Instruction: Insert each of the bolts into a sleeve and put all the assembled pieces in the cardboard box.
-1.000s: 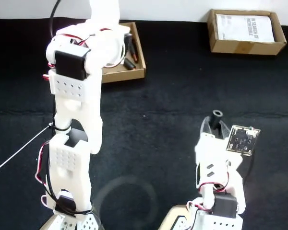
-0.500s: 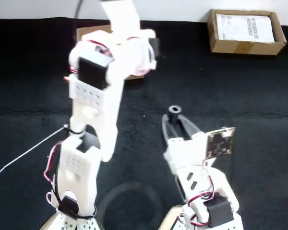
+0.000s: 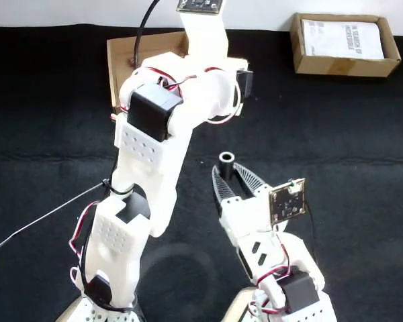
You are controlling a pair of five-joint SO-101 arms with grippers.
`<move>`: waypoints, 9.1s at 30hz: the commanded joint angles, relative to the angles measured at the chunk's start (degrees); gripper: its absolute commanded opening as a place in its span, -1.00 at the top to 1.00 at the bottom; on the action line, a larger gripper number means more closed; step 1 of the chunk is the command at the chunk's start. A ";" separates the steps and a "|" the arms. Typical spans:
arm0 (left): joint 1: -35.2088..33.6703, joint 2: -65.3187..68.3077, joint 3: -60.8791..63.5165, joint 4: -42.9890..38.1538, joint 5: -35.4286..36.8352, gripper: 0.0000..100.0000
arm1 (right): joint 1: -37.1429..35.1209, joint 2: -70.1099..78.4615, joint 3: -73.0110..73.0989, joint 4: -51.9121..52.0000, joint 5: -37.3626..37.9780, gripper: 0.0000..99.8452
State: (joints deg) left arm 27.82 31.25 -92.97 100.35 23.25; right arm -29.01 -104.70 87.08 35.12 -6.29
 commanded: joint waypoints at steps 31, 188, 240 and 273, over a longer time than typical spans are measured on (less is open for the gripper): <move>2.95 -43.56 41.10 -0.35 -0.53 0.98 | 2.51 -0.40 7.43 -12.00 0.70 0.99; -61.32 -135.16 189.93 -48.44 -20.84 0.95 | -4.09 171.56 -164.88 11.47 53.36 0.73; -42.77 -134.81 190.02 -35.34 -21.10 0.95 | 1.63 85.14 -133.05 65.98 3.16 0.73; -32.40 -134.73 190.02 -35.69 -6.15 0.95 | 25.54 22.55 1.89 18.15 3.16 0.73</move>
State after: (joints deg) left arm -4.79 -103.60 96.13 64.84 14.90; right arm -5.36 -80.88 86.37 53.93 -2.51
